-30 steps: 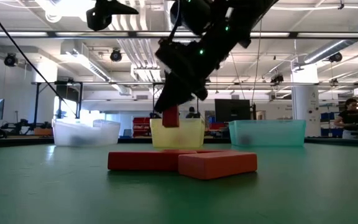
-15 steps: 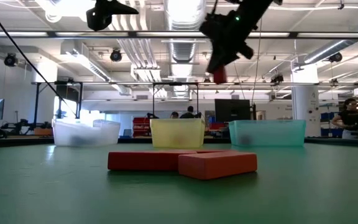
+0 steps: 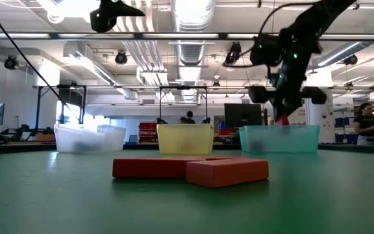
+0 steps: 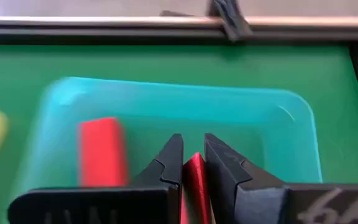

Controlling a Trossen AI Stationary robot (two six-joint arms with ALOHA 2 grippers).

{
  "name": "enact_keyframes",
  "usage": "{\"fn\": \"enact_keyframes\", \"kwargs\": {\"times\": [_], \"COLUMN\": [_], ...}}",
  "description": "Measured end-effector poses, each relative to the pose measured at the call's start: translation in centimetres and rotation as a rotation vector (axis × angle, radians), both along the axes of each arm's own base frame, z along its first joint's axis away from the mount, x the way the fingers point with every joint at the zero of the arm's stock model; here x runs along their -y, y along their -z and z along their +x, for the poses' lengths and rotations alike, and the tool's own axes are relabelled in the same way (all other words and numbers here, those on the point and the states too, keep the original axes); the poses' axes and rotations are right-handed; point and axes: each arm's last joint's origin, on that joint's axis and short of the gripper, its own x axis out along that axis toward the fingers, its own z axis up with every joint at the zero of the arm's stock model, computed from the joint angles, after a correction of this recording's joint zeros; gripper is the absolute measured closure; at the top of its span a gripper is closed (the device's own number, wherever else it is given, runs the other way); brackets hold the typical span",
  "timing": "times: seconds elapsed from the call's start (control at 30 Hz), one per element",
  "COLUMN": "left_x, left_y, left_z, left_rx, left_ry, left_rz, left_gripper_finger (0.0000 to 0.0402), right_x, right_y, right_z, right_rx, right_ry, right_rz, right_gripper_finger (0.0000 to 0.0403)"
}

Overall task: Sort & place blocks by color
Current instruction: Put the red block into the blue bin, then put the orange block into the yellow bin

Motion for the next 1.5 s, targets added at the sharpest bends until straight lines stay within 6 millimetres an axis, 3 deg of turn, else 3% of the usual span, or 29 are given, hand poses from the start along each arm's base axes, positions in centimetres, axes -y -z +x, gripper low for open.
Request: {"fn": "enact_keyframes", "kwargs": {"times": [0.2,0.5,0.77,0.93,1.13,1.5], "left_x": [0.0,0.0,0.2,1.3,4.6,14.2], "left_y": [0.0,0.0,0.7,2.5,5.6,10.9], "left_z": [0.0,0.0,-0.1,-1.0,-2.5,-2.6], "left_rx": [0.000,-0.002,-0.049,-0.259,-0.667,-1.185], "left_ry": [-0.002,-0.006,0.008,0.034,0.000,0.196], "left_rz": [0.000,0.001,-0.130,-0.301,-0.490,-0.422], "left_gripper_finger": [0.0176,0.0176,0.0176,0.0176,0.0176,0.0176], "right_x": [0.5,0.9,0.9,-0.1,-1.1,-1.3], "right_y": [0.9,0.1,-2.9,-5.7,-8.1,-8.5], "right_z": [-0.5,-0.2,1.0,2.2,3.3,3.8], "right_rx": [0.007,-0.024,0.080,0.147,0.179,0.157], "right_ry": [0.022,-0.013,-0.154,-0.256,-0.336,-0.374], "right_rz": [-0.033,-0.080,-0.049,-0.088,-0.147,-0.163], "right_gripper_finger": [0.0365,0.0270,0.0232,0.0233,0.0243,0.0257]}}
